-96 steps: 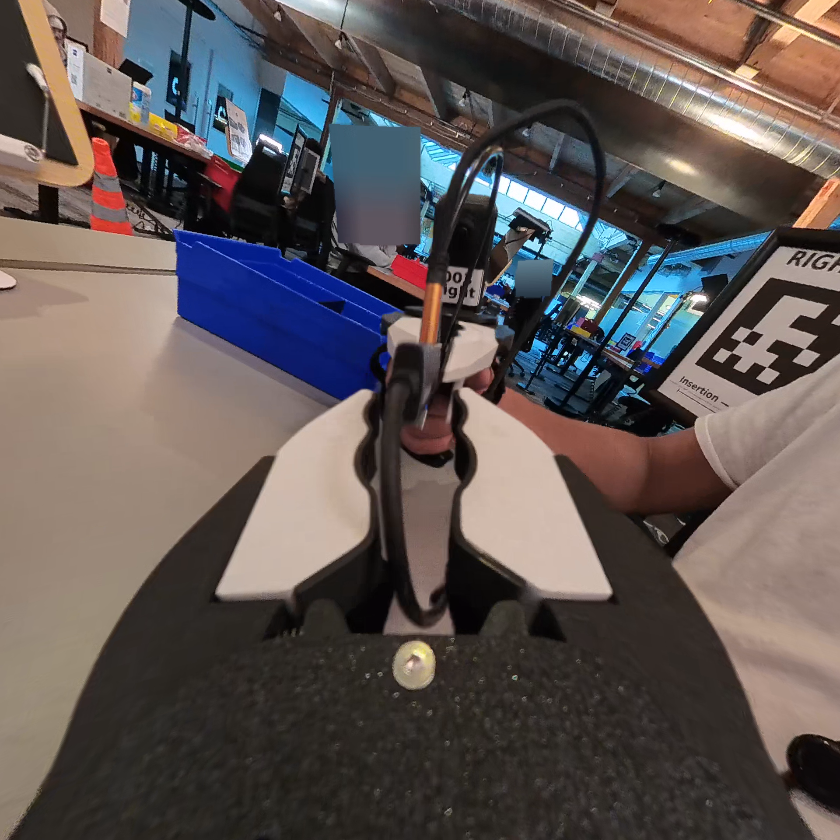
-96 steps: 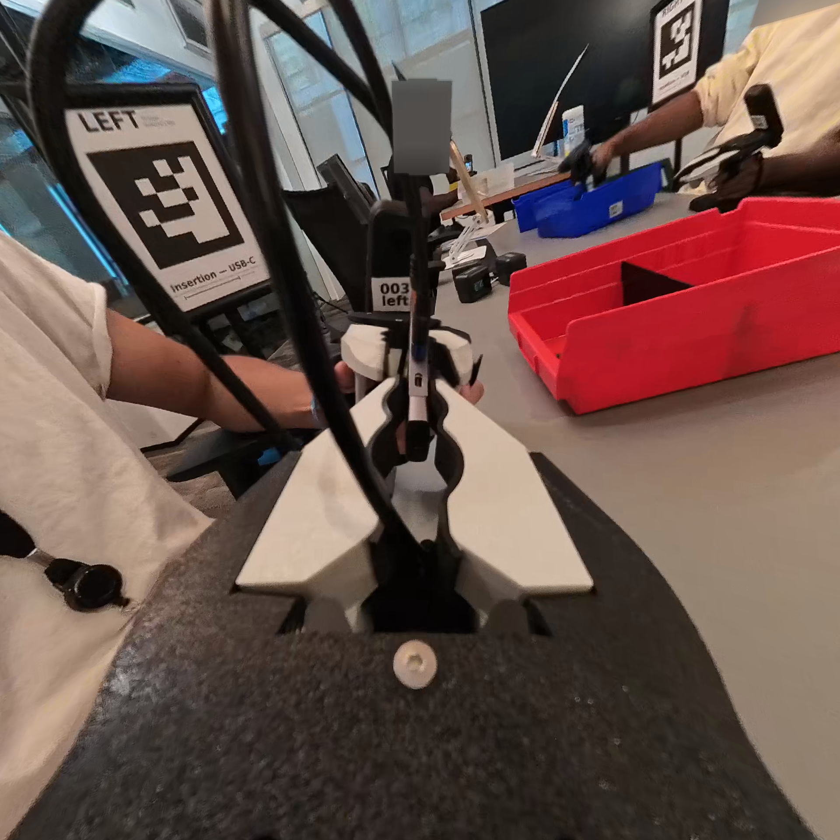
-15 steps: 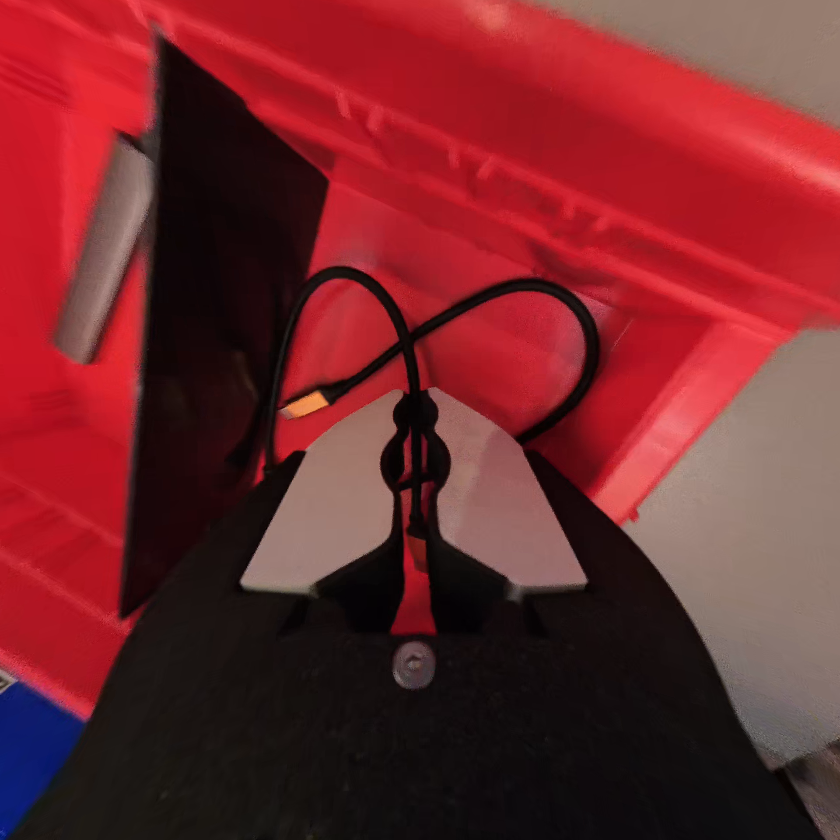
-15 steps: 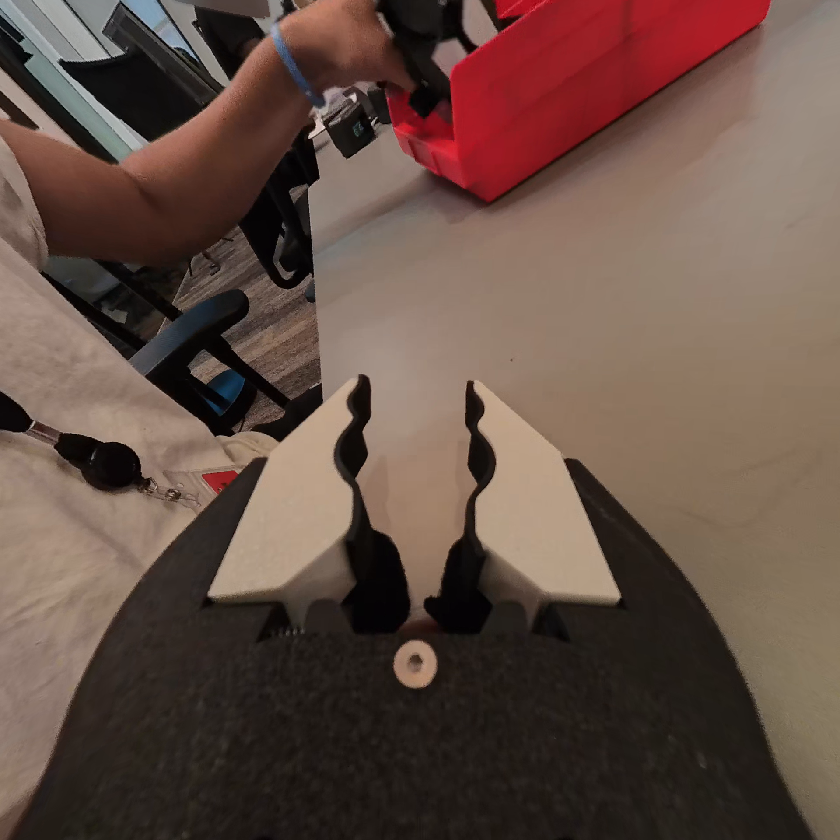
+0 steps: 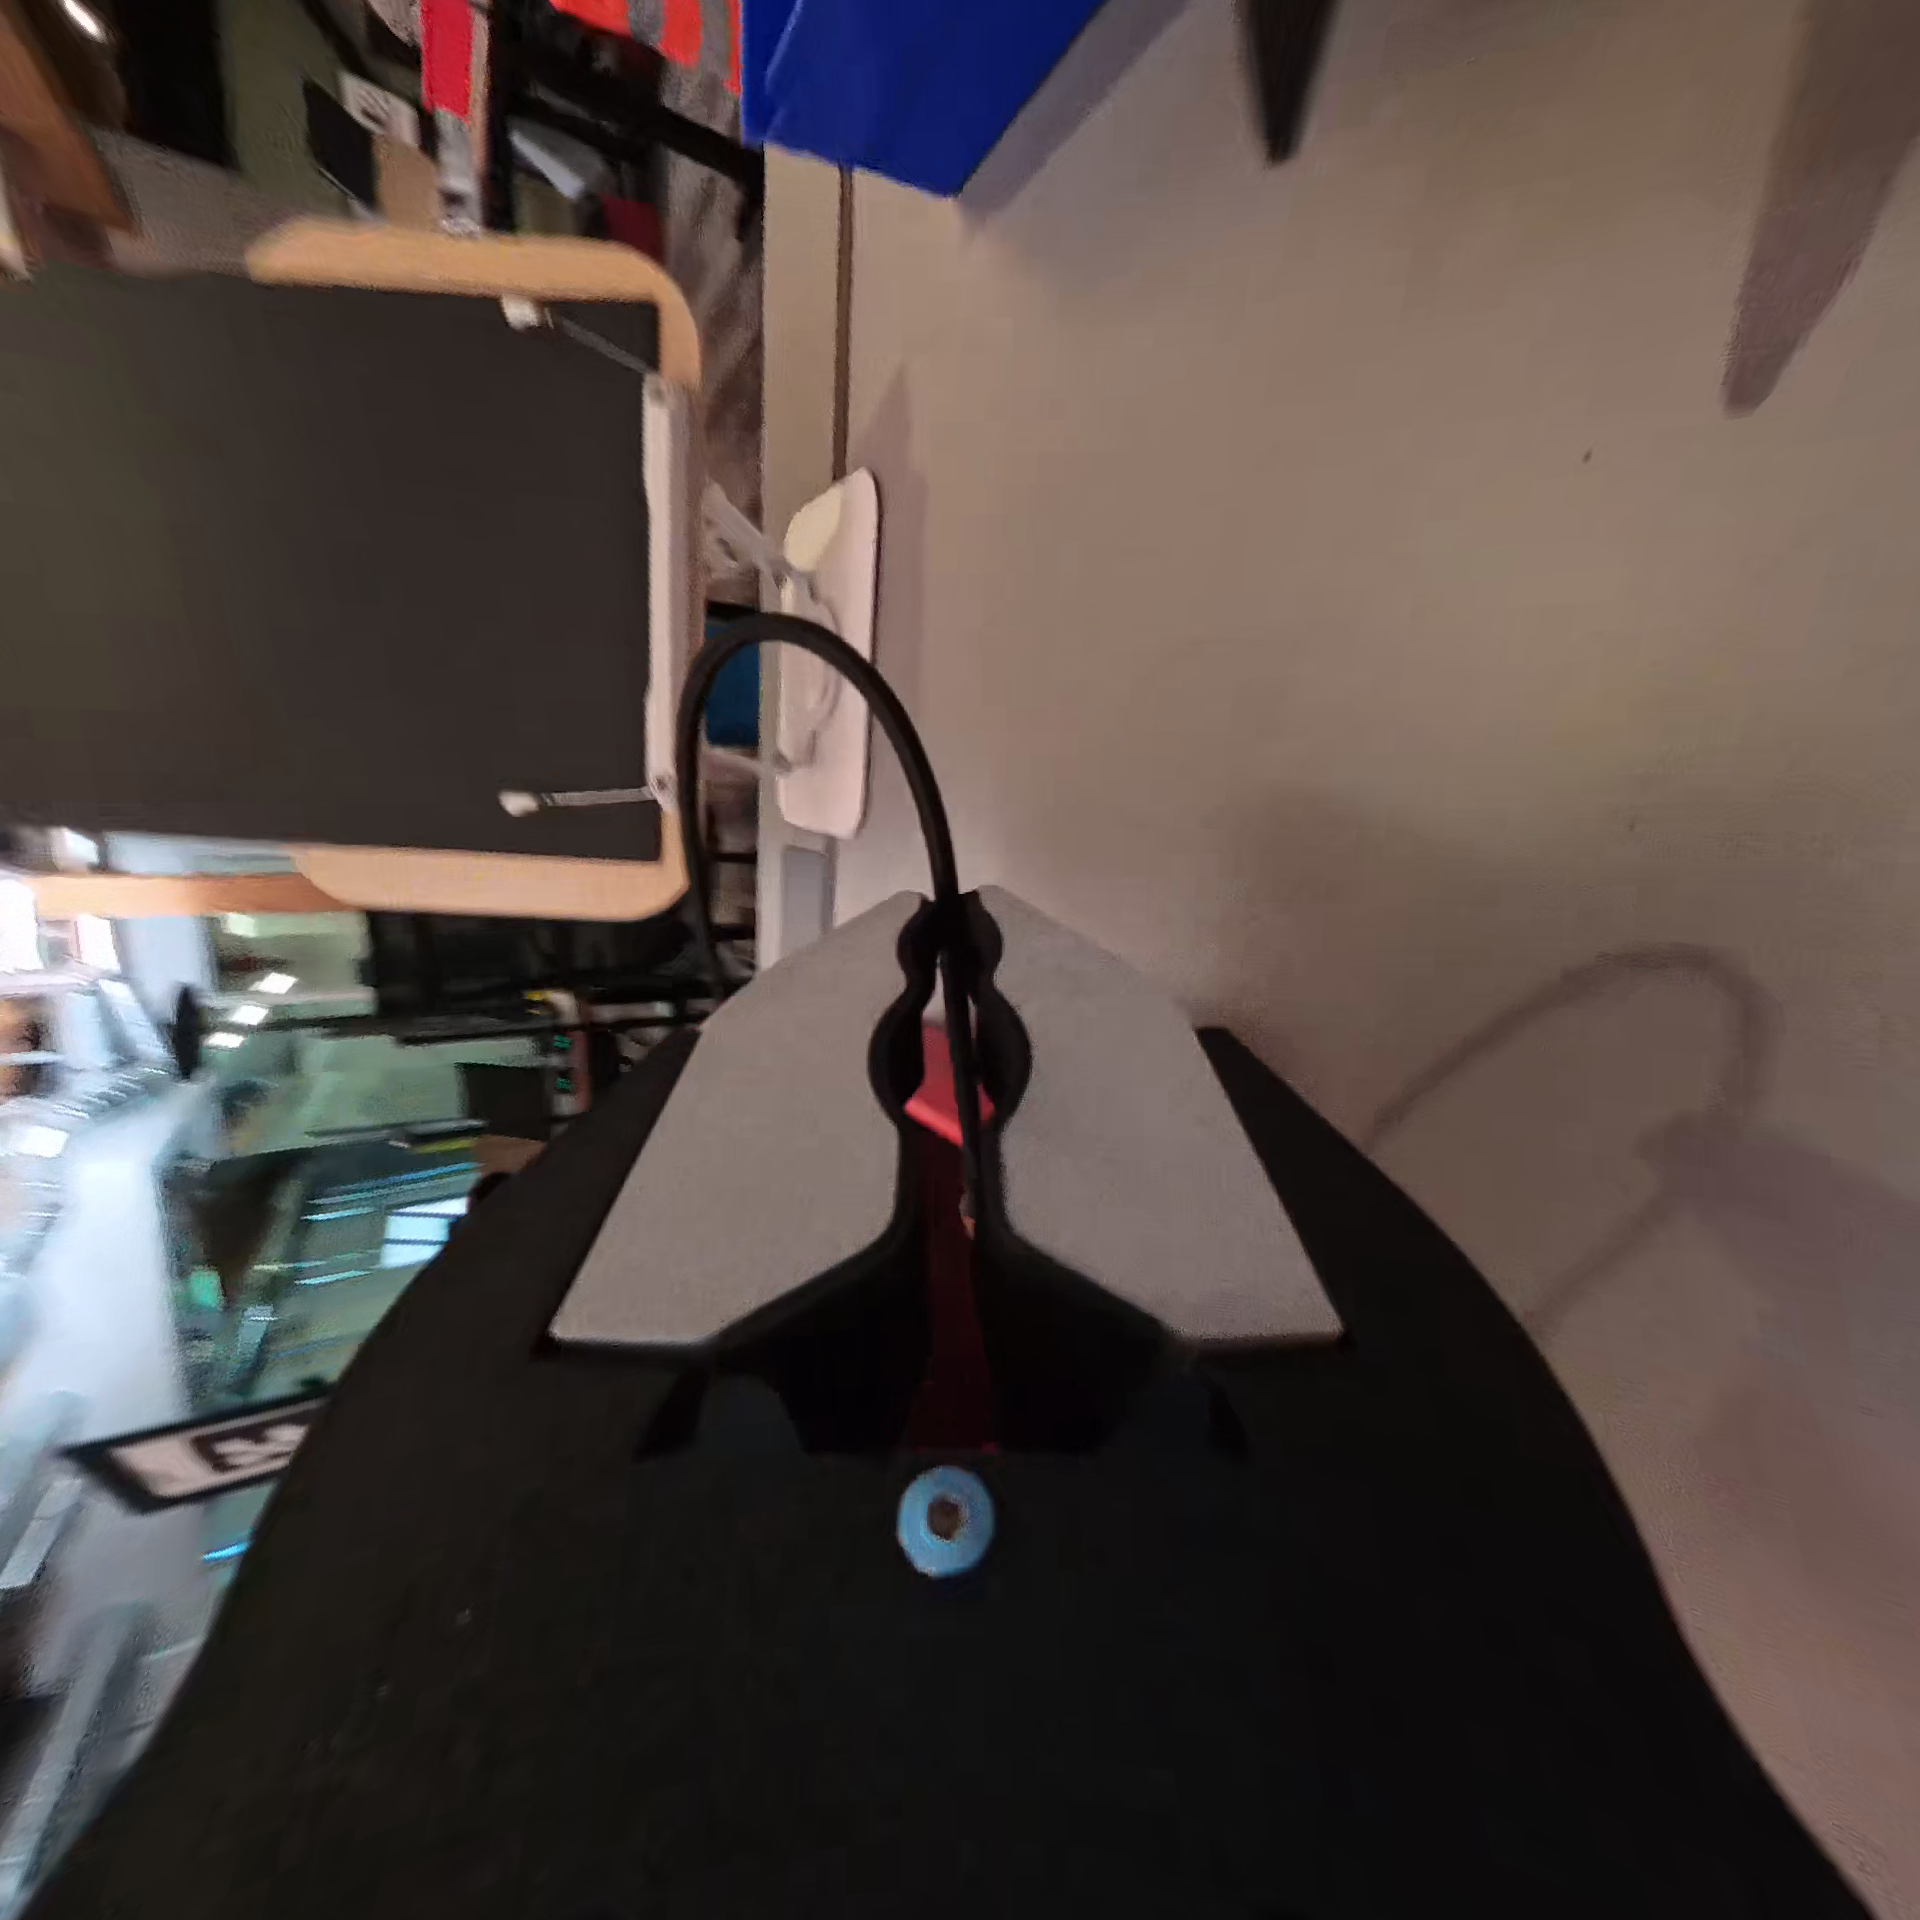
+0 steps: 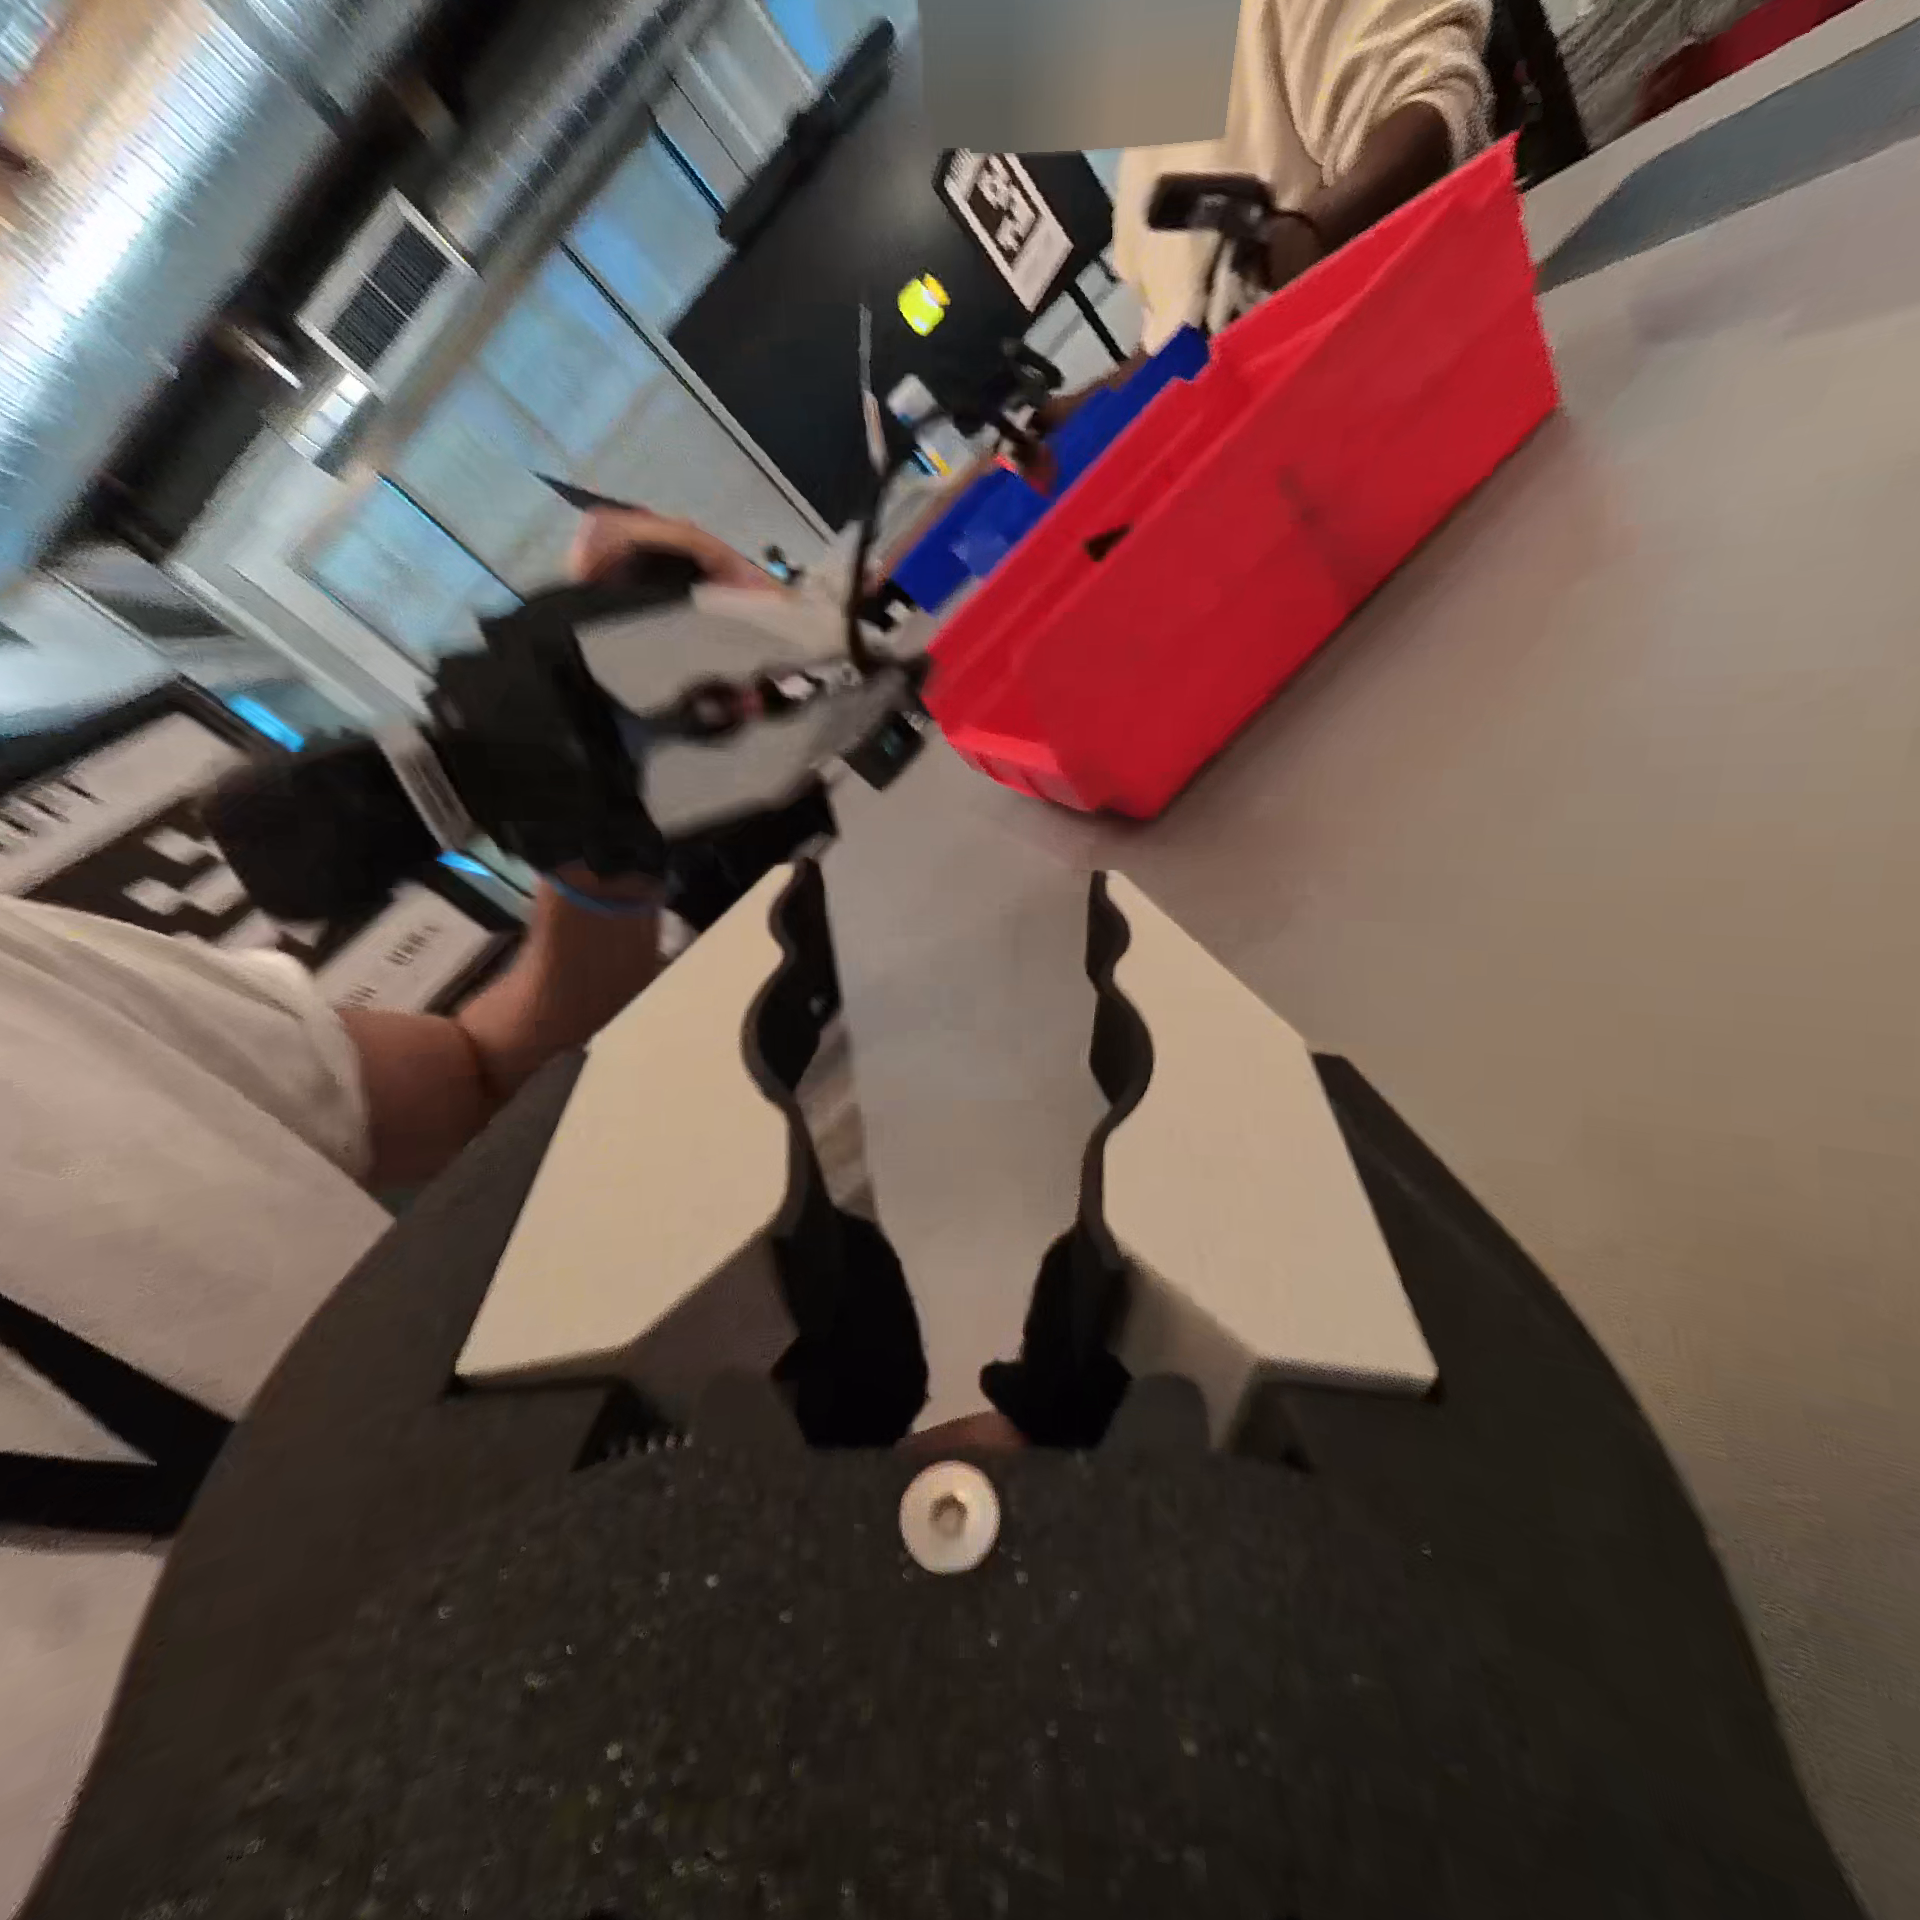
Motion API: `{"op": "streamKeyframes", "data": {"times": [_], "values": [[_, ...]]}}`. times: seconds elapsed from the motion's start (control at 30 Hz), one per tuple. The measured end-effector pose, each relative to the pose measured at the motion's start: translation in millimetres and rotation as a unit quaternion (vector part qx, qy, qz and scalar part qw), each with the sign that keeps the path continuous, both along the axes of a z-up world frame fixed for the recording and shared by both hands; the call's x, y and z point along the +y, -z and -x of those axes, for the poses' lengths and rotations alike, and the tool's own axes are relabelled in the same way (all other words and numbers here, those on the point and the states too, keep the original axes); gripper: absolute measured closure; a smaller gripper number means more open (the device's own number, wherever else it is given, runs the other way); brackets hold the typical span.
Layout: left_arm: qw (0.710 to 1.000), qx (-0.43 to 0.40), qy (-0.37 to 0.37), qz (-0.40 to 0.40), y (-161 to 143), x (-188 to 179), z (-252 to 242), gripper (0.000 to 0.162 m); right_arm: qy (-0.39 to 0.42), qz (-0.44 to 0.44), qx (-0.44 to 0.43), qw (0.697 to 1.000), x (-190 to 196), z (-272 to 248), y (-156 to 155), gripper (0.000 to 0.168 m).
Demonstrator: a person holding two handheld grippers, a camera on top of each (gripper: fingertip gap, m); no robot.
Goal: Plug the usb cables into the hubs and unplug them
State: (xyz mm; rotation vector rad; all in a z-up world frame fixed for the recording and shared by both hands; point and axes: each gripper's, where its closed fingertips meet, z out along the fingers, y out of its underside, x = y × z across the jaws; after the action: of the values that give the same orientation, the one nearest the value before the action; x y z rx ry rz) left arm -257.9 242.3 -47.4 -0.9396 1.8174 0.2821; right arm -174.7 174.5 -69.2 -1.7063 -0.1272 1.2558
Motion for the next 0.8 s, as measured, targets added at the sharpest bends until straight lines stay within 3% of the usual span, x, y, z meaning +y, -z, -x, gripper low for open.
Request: {"op": "streamKeyframes", "data": {"times": [0.13,0.17,0.2,0.37,0.53,0.67,0.8], "values": [[0.998,0.039,0.042,-0.021,42.2,-36.2,-37.3,0.158,-0.011,0.016,0.042,0.999,4.0,6.3,-8.5,0.118],[0.997,0.045,0.052,-0.028,50.3,-43.4,-43.8,0.158,-0.010,0.025,0.035,0.999,4.8,6.2,-3.4,0.130],[0.996,0.048,0.060,-0.035,56.2,-49.6,-49.2,0.159,-0.008,0.036,0.013,0.999,5.3,4.5,5.9,0.161],[0.998,0.014,0.057,0.003,66.4,-66.6,-60.1,0.158,0.012,0.068,-0.041,0.997,1.3,-15.8,33.5,0.165],[0.989,-0.020,0.041,0.140,71.5,-77.7,-47.2,0.150,0.070,0.112,-0.128,0.983,-1.8,-45.4,68.4,0.167],[0.960,-0.050,-0.030,0.274,70.2,-53.6,-8.0,0.147,0.087,0.207,-0.122,0.967,-11.0,-61.3,105.0,0.166],[0.937,-0.037,-0.127,0.325,61.6,13.7,64.1,0.140,0.094,0.217,-0.157,0.959,-17.1,-66.4,111.4,0.165]]}}
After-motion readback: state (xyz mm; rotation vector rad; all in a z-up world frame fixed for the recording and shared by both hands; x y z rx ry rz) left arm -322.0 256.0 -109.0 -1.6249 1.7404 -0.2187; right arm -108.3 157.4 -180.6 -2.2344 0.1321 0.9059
